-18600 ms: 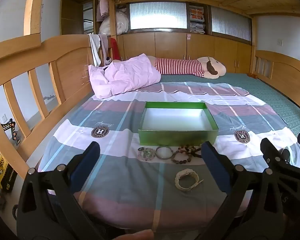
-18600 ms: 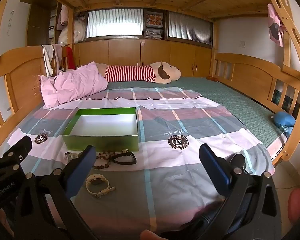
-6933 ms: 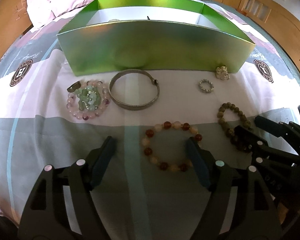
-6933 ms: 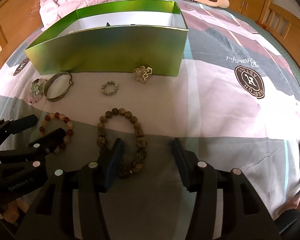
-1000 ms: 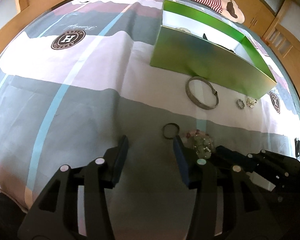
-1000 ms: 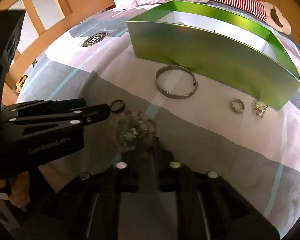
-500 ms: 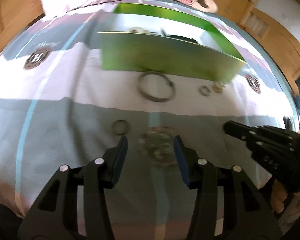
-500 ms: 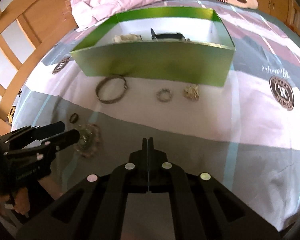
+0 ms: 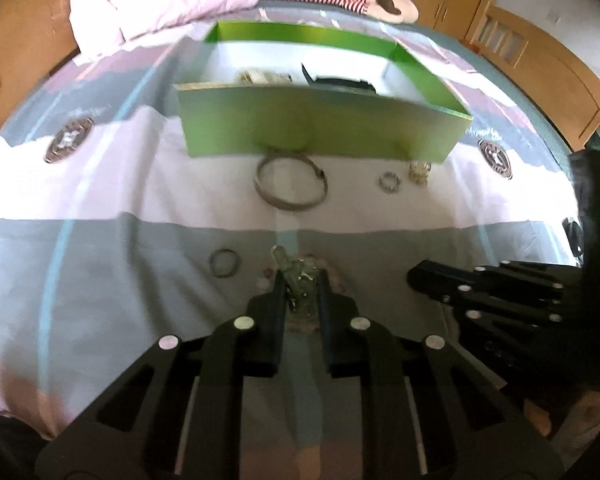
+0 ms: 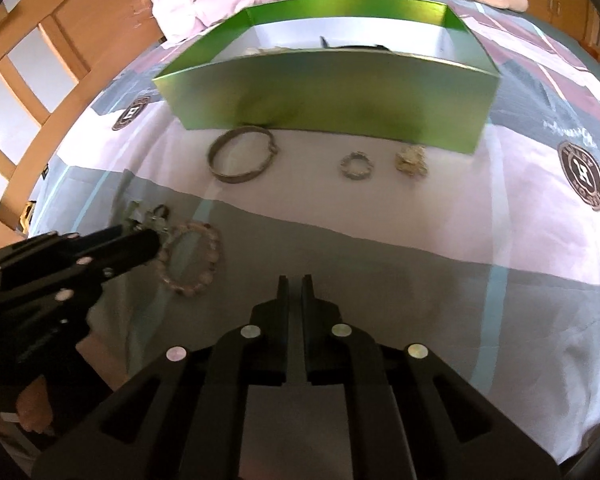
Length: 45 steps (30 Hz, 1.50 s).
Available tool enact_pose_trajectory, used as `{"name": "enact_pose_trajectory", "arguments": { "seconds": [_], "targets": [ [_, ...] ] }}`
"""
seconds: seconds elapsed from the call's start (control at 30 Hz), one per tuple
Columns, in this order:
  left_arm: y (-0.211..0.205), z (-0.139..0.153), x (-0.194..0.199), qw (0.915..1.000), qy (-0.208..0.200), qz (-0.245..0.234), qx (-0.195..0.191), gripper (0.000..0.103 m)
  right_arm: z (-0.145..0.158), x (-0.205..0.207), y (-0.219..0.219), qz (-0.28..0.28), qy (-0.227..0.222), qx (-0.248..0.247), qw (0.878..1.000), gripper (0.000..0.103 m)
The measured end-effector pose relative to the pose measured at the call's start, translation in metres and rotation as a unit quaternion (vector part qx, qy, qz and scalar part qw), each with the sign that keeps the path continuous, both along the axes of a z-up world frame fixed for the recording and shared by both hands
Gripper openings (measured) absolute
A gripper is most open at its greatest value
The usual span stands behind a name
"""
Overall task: Organize jewelry
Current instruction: 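Grasp the pink bead bracelet with the right tool while the left holds the crystal bracelet, then carry both bracelets over the green box and open both tools inside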
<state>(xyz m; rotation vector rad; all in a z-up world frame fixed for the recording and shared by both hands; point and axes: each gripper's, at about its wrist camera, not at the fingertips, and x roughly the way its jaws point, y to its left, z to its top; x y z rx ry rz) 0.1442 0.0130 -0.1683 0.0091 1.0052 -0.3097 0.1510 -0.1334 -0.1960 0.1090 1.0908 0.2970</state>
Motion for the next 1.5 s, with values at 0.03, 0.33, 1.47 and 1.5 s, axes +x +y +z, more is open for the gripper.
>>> {"name": "enact_pose_trajectory", "arguments": {
  "seconds": [0.03, 0.33, 1.47, 1.5],
  "targets": [
    [0.004, 0.003, -0.001, 1.0000, -0.003, 0.004, 0.001, 0.015, 0.001, 0.001, 0.003, 0.004, -0.001, 0.002, 1.000, 0.006],
    [0.033, -0.005, -0.004, 0.9990, 0.013, 0.043, 0.008, 0.014, -0.003, 0.017, 0.062, 0.047, -0.020, -0.048, 0.998, 0.049],
    [-0.044, -0.035, -0.005, 0.9981, 0.039, -0.046, -0.008, 0.042, -0.007, -0.017, -0.052, -0.062, -0.025, -0.088, 0.994, 0.039],
    [-0.045, -0.035, -0.004, 0.9982, 0.038, -0.045, -0.006, 0.040, -0.008, -0.017, -0.050, -0.060, -0.025, -0.091, 0.994, 0.039]
  ]
}}
